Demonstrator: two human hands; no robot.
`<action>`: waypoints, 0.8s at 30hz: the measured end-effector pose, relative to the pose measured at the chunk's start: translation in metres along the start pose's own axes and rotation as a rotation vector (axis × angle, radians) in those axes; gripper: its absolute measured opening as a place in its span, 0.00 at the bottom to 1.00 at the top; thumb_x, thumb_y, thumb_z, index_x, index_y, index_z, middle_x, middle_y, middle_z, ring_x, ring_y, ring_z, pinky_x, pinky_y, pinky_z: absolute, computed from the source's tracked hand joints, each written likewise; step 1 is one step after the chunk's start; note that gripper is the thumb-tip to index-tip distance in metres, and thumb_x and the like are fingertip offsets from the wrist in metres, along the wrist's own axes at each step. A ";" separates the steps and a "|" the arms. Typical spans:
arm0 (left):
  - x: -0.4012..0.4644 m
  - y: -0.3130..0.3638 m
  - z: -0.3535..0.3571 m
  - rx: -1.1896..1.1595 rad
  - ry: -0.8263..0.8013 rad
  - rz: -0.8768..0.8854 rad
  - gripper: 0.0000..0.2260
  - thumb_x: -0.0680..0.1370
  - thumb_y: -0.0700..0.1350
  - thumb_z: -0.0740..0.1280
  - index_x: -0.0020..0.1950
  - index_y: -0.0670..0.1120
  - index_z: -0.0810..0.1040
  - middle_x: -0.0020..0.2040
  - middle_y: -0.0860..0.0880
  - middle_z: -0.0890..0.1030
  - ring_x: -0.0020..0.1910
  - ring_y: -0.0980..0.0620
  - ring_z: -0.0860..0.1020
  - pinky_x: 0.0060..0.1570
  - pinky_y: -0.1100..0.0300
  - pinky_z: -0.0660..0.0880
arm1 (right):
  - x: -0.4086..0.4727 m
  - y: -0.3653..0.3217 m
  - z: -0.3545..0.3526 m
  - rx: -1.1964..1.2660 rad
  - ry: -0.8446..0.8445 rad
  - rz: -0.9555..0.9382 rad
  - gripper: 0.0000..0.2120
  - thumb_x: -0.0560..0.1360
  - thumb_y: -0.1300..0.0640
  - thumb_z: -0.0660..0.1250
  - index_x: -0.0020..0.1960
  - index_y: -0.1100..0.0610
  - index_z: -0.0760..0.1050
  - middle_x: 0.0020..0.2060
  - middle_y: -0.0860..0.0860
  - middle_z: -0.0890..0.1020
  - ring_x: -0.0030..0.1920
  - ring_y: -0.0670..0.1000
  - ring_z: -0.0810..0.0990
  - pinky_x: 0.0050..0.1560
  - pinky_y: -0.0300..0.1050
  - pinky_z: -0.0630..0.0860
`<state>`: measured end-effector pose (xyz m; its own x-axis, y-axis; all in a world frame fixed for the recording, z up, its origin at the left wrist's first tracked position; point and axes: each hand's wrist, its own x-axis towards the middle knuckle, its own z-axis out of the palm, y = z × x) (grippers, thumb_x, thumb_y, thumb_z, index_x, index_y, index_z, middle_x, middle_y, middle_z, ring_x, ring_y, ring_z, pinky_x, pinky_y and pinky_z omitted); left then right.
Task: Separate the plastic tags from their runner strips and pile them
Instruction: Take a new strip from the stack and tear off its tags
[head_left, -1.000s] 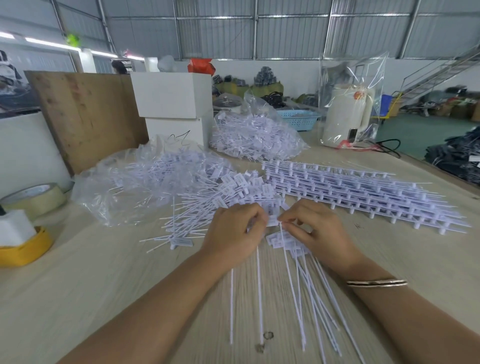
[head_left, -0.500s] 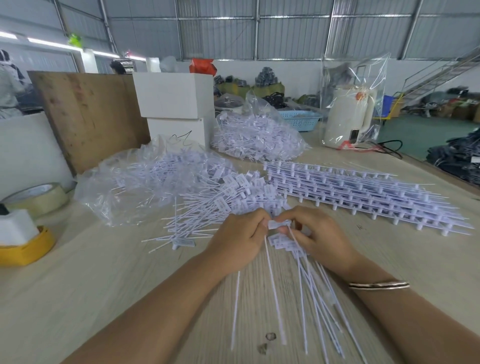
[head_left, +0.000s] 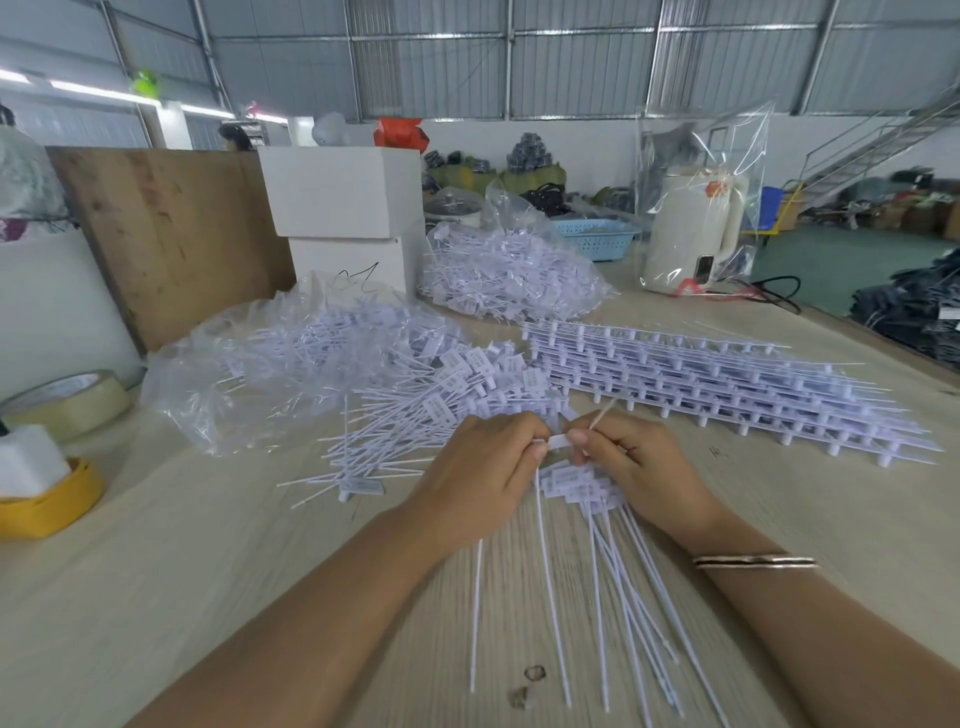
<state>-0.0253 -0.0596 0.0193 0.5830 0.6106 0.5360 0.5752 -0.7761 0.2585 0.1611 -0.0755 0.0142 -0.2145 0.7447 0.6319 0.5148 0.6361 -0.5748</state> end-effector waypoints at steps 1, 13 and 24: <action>0.000 0.000 -0.001 -0.008 0.006 -0.001 0.07 0.81 0.44 0.56 0.48 0.45 0.72 0.35 0.58 0.66 0.34 0.54 0.66 0.40 0.58 0.57 | 0.000 -0.001 0.000 0.010 0.000 0.001 0.10 0.75 0.54 0.61 0.37 0.42 0.73 0.30 0.43 0.77 0.32 0.39 0.74 0.36 0.30 0.67; 0.001 0.002 -0.010 -0.127 0.090 0.070 0.10 0.77 0.46 0.56 0.41 0.44 0.73 0.32 0.56 0.69 0.33 0.57 0.65 0.44 0.58 0.63 | 0.001 0.001 0.000 0.282 -0.056 0.066 0.12 0.75 0.54 0.61 0.34 0.46 0.77 0.31 0.48 0.79 0.33 0.47 0.75 0.37 0.39 0.71; -0.002 -0.016 -0.029 -0.128 0.046 0.102 0.10 0.75 0.36 0.61 0.44 0.47 0.80 0.34 0.58 0.72 0.36 0.62 0.70 0.44 0.58 0.63 | 0.000 0.005 -0.009 0.256 -0.024 0.106 0.17 0.77 0.60 0.62 0.38 0.40 0.80 0.33 0.41 0.80 0.33 0.38 0.76 0.36 0.27 0.71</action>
<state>-0.0524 -0.0528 0.0372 0.6063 0.5222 0.5998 0.4352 -0.8491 0.2993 0.1712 -0.0740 0.0163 -0.1918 0.8123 0.5508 0.3096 0.5826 -0.7515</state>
